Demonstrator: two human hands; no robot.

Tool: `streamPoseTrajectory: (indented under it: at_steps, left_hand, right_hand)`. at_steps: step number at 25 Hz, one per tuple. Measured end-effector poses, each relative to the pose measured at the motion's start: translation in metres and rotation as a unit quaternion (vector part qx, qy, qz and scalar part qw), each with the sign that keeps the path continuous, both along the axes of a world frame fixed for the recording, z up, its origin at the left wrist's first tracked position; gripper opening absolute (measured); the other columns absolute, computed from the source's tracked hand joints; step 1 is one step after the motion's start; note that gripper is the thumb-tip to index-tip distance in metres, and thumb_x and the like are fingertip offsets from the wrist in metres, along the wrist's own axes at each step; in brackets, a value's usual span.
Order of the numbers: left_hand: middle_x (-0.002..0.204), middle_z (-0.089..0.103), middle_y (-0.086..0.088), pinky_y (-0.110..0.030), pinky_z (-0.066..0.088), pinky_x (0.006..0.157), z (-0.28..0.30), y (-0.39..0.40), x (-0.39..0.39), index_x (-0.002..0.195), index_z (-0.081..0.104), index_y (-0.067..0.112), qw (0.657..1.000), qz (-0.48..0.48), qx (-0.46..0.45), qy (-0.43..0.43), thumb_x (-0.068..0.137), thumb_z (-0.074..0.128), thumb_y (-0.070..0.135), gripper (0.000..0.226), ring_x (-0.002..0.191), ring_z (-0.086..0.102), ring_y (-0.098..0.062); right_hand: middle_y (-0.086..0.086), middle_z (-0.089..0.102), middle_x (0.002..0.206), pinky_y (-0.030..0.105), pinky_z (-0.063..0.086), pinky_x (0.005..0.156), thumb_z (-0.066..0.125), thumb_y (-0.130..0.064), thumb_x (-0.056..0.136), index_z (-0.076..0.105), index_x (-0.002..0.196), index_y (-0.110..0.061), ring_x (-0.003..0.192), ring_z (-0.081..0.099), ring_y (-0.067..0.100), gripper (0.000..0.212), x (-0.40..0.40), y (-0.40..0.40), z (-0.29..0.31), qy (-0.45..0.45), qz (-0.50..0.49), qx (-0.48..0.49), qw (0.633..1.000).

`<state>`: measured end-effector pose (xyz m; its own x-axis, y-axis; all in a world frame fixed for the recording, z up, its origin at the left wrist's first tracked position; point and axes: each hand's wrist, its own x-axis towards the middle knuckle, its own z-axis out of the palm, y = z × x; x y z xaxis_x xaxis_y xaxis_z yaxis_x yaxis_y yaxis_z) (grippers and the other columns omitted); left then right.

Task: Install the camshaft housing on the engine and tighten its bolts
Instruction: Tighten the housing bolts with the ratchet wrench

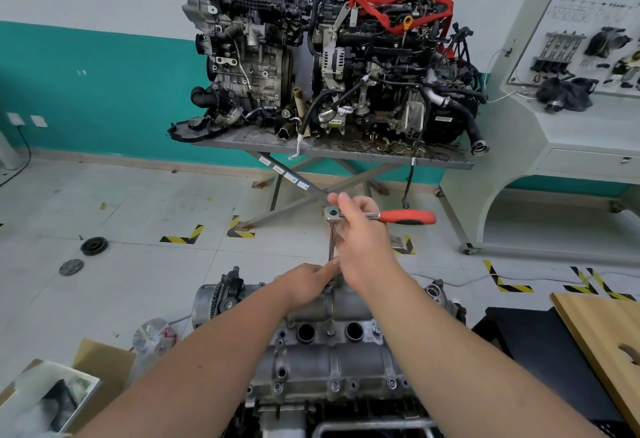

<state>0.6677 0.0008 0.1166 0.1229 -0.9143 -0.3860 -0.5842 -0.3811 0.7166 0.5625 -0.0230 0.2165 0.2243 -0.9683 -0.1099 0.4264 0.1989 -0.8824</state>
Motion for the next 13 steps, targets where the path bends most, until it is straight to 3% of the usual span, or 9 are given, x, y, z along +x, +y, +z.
streamPoseTrajectory:
  at_steps: [1, 2, 3, 5, 6, 7, 9, 11, 13]
  left_hand:
    - [0.098, 0.068, -0.011, -0.042, 0.044, 0.103, -0.001, 0.000, 0.000, 0.084, 0.067, 0.016, 1.000, 0.004, -0.003, 0.007, 0.094, 0.029, 0.070, 0.067, 0.099, 0.062, -0.028]
    - [0.098, 0.068, -0.010, -0.041, 0.045, 0.104, -0.001, 0.000, -0.001, 0.085, 0.068, 0.015, 1.000, 0.006, -0.013, 0.021, 0.093, 0.031, 0.064, 0.062, 0.097, 0.061, -0.026]
    - [0.102, 0.067, -0.007, -0.036, 0.045, 0.105, -0.002, -0.001, -0.001, 0.092, 0.069, 0.013, 0.999, 0.002, -0.027, 0.035, 0.091, 0.031, 0.060, 0.060, 0.098, 0.058, -0.023]
    - [0.111, 0.058, 0.000, -0.020, 0.044, 0.101, -0.004, -0.003, 0.001, 0.111, 0.064, 0.013, 0.998, -0.027, -0.050, 0.036, 0.094, 0.033, 0.049, 0.051, 0.102, 0.051, -0.017]
    - [0.107, 0.057, 0.002, -0.023, 0.045, 0.098, -0.005, -0.004, 0.002, 0.106, 0.062, 0.018, 0.998, -0.040, -0.047, 0.018, 0.098, 0.036, 0.044, 0.038, 0.101, 0.050, -0.017]
    - [0.100, 0.057, 0.003, -0.029, 0.047, 0.092, -0.007, -0.006, 0.003, 0.099, 0.060, 0.021, 0.999, -0.043, -0.030, 0.001, 0.100, 0.038, 0.046, 0.033, 0.097, 0.051, -0.018]
    - [0.096, 0.055, 0.005, -0.028, 0.041, 0.079, -0.007, -0.006, 0.005, 0.095, 0.055, 0.025, 1.000, -0.022, 0.001, -0.004, 0.094, 0.039, 0.062, 0.040, 0.092, 0.050, -0.018]
    - [0.101, 0.055, 0.004, -0.030, 0.039, 0.081, -0.007, -0.005, 0.006, 0.097, 0.053, 0.027, 1.000, -0.012, 0.009, -0.005, 0.087, 0.035, 0.072, 0.050, 0.094, 0.051, -0.018]
    - [0.102, 0.053, 0.004, -0.032, 0.039, 0.083, -0.004, -0.005, 0.006, 0.098, 0.051, 0.029, 1.000, -0.016, 0.011, 0.000, 0.072, 0.029, 0.084, 0.064, 0.094, 0.049, -0.018]
  right_hand:
    - [-0.012, 0.072, 0.102, 0.028, 0.048, 0.093, 0.060, -0.026, 0.097, 0.065, 0.086, -0.031, 0.101, 0.063, 0.005, 0.013, 0.001, 0.003, -0.008, 0.104, -0.024, -0.114, 0.988]
    - [-0.012, 0.068, 0.114, 0.026, 0.046, 0.096, 0.060, -0.025, 0.095, 0.071, 0.095, -0.034, 0.110, 0.060, 0.004, 0.015, 0.000, 0.005, -0.015, 0.207, -0.056, -0.259, 0.942]
    - [-0.006, 0.066, 0.122, 0.027, 0.045, 0.098, 0.060, -0.015, 0.092, 0.075, 0.100, -0.028, 0.116, 0.059, 0.012, 0.021, -0.002, 0.003, -0.022, 0.294, -0.088, -0.414, 0.857]
    - [0.007, 0.071, 0.111, 0.037, 0.050, 0.087, 0.054, 0.002, 0.078, 0.077, 0.092, -0.011, 0.105, 0.063, 0.031, 0.030, -0.004, -0.008, -0.024, 0.412, -0.111, -0.629, 0.650]
    - [0.007, 0.071, 0.098, 0.039, 0.052, 0.078, 0.054, 0.003, 0.072, 0.075, 0.086, -0.008, 0.094, 0.064, 0.033, 0.028, -0.004, -0.011, -0.020, 0.463, -0.103, -0.665, 0.577]
    - [0.007, 0.068, 0.088, 0.038, 0.050, 0.071, 0.057, 0.002, 0.071, 0.072, 0.084, -0.009, 0.084, 0.063, 0.032, 0.023, -0.005, -0.013, -0.013, 0.516, -0.095, -0.662, 0.535]
    - [0.006, 0.061, 0.085, 0.036, 0.043, 0.066, 0.055, -0.016, 0.083, 0.068, 0.093, -0.011, 0.076, 0.056, 0.031, 0.017, -0.009, -0.014, 0.002, 0.596, -0.068, -0.617, 0.509]
    - [0.004, 0.058, 0.097, 0.037, 0.040, 0.070, 0.033, -0.039, 0.093, 0.062, 0.115, -0.017, 0.082, 0.053, 0.029, 0.042, -0.013, -0.014, 0.008, 0.640, -0.001, -0.584, 0.500]
    - [0.001, 0.055, 0.107, 0.038, 0.041, 0.074, 0.024, -0.047, 0.100, 0.053, 0.131, -0.023, 0.090, 0.052, 0.026, 0.049, -0.015, -0.014, 0.011, 0.655, 0.048, -0.568, 0.497]
